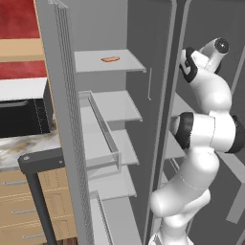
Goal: There's a fish in the fridge that needs to be moved to the freezer for freezing. Pick up the fish from the fridge, place it on any shelf in the freezer, and close the fridge and freezer doors when done.
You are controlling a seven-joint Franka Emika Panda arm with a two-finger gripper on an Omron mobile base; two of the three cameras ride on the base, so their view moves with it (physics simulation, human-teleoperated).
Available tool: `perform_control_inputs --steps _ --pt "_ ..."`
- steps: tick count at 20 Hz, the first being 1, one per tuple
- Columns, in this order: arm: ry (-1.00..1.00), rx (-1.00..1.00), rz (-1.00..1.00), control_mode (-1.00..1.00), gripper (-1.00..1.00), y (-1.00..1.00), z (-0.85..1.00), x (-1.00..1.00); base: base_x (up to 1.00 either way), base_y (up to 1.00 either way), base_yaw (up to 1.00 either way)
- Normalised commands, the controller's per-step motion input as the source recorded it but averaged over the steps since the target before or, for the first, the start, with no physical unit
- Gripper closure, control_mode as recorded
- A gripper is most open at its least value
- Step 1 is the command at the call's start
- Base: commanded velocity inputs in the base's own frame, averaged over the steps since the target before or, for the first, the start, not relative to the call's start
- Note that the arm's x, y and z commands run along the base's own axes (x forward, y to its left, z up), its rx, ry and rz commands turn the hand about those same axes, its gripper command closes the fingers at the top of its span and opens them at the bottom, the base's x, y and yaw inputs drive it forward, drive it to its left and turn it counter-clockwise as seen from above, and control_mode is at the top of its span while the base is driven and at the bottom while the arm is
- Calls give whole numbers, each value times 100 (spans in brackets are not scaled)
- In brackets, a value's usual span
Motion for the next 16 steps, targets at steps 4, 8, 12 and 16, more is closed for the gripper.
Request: perform_control_inputs --steps 4,8,12,16 --pt "5 0 0 -100 100 0 -10 43 0 0 0" --pt "3 0 0 -100 100 0 -13 40 0 0 0" --pt "3 0 0 -100 100 0 -18 44 0 0 0" --pt "1 0 0 -100 -100 15 -25 32 0 0 0"
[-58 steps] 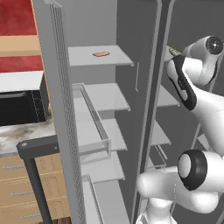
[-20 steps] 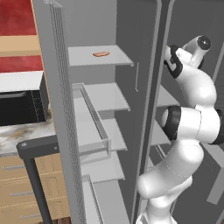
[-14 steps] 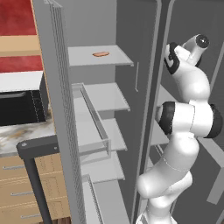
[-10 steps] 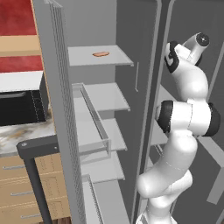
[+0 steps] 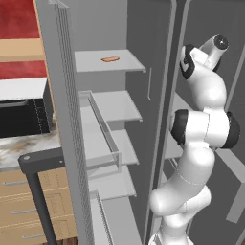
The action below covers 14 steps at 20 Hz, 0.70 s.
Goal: There's a fish in the fridge that needs to be moved to the freezer for freezing. Pick up the fish from the fridge, place it on any shelf in the freezer, and close the fridge and freezer doors when done.
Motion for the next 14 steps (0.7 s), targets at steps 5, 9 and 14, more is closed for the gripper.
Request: perform_control_inputs --steps 5,9,14 --pt "0 0 0 -100 -100 0 -1 5 0 0 0" --pt "0 0 0 -100 -100 3 0 -1 0 0 0" --pt "-1 0 -4 -100 -100 4 1 -27 0 0 0"
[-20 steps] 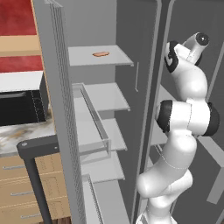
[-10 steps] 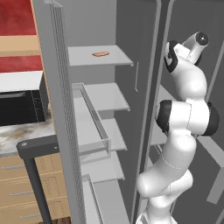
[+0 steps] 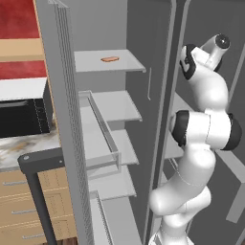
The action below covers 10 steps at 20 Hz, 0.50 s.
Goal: There's a fish in the fridge that needs to be moved to the freezer for freezing. Pick up the fish from the fridge, place it on any shelf in the freezer, and close the fridge and freezer doors when done.
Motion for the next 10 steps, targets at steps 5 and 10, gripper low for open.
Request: perform_control_inputs --steps 5,10 --pt "-4 0 -8 -100 -100 1 17 -56 0 0 0" --pt "-3 0 -6 -100 -100 2 21 -46 0 0 0"
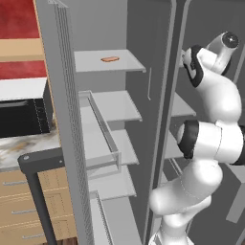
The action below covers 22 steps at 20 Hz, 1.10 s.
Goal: There's a fish in the fridge that needs to be moved to the freezer for freezing. Pick up the fish from the fridge, place it on any shelf in the freezer, and close the fridge and freezer doors when done.
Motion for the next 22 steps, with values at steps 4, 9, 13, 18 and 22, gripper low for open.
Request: perform_control_inputs --steps 4,9,13,18,22 --pt "-9 0 -7 -100 -100 12 6 -90 0 0 0" --pt "-9 1 -8 -100 -100 18 9 -100 0 0 0" --pt "-3 5 -8 -100 -100 27 5 -100 0 0 0" --pt "-1 6 -9 -100 -100 42 9 -100 0 0 0" --pt "-4 14 -5 -100 -100 49 19 -100 0 0 0"
